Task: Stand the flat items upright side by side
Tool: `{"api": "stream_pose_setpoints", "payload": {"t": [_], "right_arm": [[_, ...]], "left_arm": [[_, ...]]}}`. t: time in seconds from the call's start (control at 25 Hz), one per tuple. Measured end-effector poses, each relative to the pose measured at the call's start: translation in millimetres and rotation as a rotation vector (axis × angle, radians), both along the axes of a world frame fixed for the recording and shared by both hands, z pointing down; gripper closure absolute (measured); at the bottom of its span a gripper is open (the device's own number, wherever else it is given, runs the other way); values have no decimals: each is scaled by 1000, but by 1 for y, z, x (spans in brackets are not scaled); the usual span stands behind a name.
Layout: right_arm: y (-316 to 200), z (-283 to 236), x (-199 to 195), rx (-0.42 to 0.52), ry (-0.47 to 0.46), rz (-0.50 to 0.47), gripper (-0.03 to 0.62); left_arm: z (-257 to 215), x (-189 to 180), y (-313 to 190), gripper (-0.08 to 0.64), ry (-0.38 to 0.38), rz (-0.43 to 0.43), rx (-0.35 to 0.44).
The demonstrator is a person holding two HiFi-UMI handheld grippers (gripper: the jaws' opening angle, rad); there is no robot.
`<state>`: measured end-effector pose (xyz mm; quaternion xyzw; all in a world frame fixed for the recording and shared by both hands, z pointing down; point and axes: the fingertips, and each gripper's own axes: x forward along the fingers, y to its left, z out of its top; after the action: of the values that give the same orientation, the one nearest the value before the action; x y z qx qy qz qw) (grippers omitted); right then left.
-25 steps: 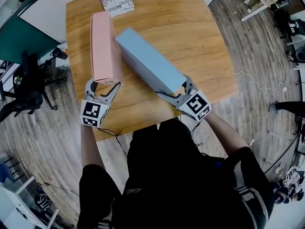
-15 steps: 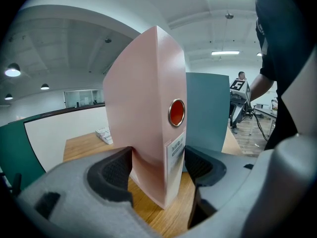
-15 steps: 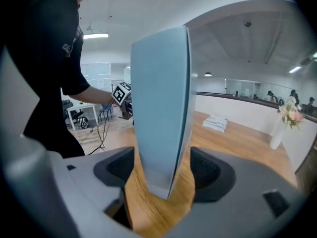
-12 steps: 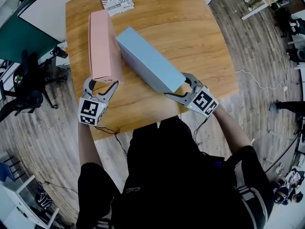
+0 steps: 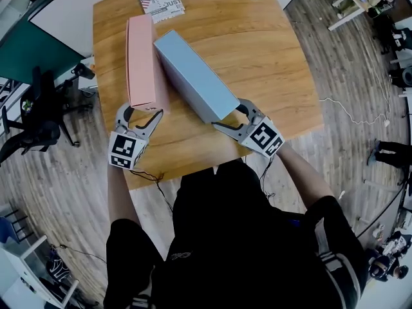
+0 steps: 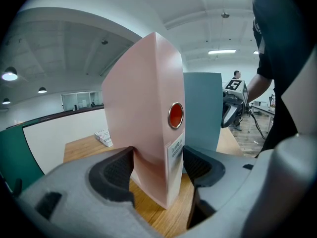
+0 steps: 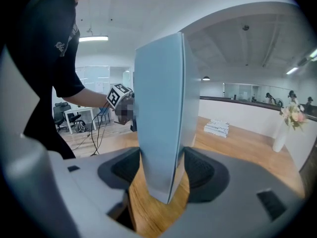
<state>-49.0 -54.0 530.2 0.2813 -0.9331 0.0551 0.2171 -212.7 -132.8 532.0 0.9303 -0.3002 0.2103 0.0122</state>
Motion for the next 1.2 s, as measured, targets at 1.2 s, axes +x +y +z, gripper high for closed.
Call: {"api": "stream_pose_setpoints", "payload": {"t": [1.2], "right_arm": [[-70,3,-48,38,-42,118,295]], "left_arm": [[1,23,-5,259,4,21,20]]}}
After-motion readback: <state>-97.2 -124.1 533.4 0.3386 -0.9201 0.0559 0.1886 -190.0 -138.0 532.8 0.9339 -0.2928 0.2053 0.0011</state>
